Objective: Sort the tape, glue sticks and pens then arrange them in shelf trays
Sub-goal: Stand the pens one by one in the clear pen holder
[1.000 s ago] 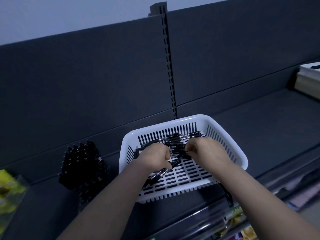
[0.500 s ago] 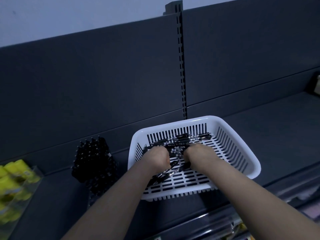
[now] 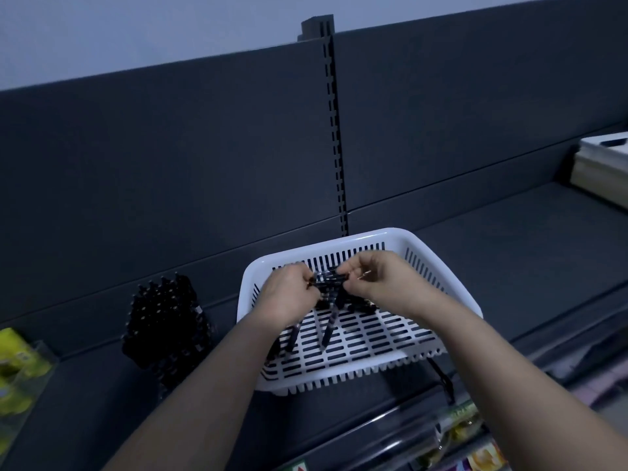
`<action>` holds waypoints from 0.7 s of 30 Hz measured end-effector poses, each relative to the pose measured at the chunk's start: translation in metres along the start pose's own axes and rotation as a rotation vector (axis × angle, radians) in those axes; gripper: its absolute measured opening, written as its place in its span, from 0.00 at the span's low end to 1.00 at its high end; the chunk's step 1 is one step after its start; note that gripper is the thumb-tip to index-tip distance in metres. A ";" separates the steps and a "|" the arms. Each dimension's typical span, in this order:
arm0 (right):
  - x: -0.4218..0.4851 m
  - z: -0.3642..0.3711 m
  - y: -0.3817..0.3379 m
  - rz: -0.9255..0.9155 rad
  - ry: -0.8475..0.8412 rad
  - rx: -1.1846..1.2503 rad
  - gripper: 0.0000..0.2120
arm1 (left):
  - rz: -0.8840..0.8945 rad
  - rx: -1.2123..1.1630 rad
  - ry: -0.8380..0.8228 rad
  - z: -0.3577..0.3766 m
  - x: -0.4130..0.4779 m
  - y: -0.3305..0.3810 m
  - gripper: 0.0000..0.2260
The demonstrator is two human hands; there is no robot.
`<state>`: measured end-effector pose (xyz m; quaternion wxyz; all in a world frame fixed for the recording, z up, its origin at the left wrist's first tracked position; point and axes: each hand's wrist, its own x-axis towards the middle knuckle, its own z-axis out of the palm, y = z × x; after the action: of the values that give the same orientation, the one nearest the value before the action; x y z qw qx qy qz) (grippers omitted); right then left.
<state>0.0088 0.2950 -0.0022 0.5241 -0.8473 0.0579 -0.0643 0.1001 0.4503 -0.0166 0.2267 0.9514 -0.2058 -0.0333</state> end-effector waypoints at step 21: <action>0.007 0.159 -0.094 -0.451 0.005 -0.238 0.07 | -0.004 -0.156 0.600 -0.110 -0.108 -0.134 0.07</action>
<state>0.0456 0.4757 0.0121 0.3928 -0.8943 -0.1241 -0.1746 0.0696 0.6493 0.0189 0.3495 0.8989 -0.1247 0.2329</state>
